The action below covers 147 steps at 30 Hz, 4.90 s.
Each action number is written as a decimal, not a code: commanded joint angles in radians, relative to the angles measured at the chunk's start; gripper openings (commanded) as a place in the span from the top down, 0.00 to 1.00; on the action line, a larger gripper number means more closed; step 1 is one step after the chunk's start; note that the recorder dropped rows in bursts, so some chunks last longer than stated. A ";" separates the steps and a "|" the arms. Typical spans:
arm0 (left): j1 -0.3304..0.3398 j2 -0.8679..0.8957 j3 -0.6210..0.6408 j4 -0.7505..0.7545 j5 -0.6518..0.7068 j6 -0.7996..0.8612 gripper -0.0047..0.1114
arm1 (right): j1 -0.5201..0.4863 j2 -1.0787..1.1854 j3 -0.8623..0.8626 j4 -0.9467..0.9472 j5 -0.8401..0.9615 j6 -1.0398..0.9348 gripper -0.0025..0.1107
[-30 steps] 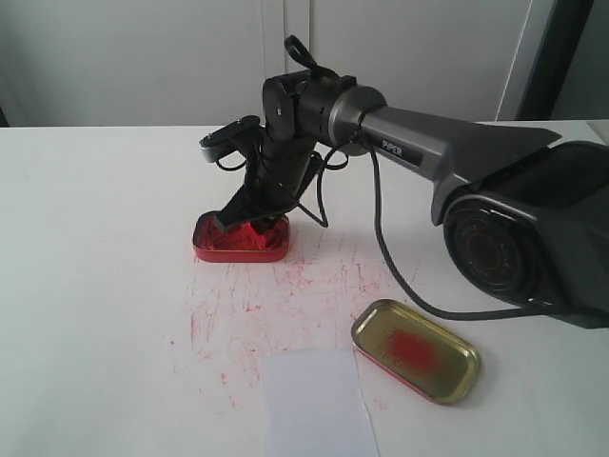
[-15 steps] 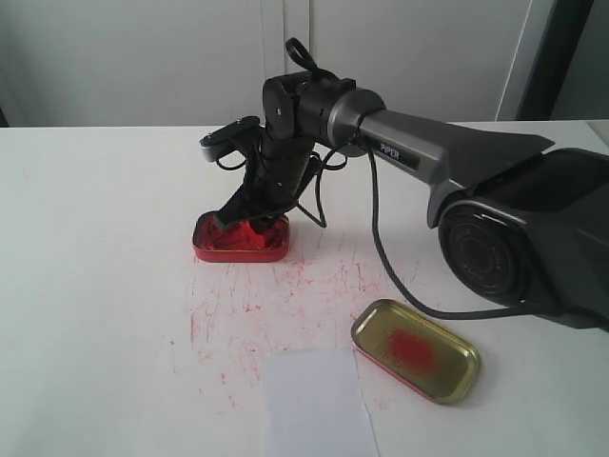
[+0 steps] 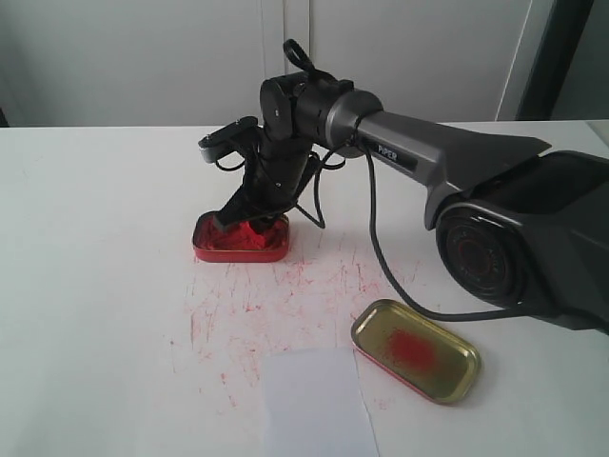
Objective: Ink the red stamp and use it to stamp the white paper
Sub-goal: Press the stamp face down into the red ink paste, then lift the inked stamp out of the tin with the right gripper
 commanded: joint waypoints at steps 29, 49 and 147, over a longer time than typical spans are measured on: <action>0.001 -0.003 0.004 0.000 -0.006 -0.002 0.96 | -0.001 -0.105 -0.005 -0.039 0.025 -0.021 0.98; 0.001 -0.003 0.004 0.000 -0.006 -0.002 0.96 | -0.001 -0.082 0.000 -0.041 0.028 -0.378 0.98; 0.001 -0.003 0.004 0.000 -0.006 -0.002 0.96 | -0.070 -0.233 0.000 0.407 0.189 0.127 0.98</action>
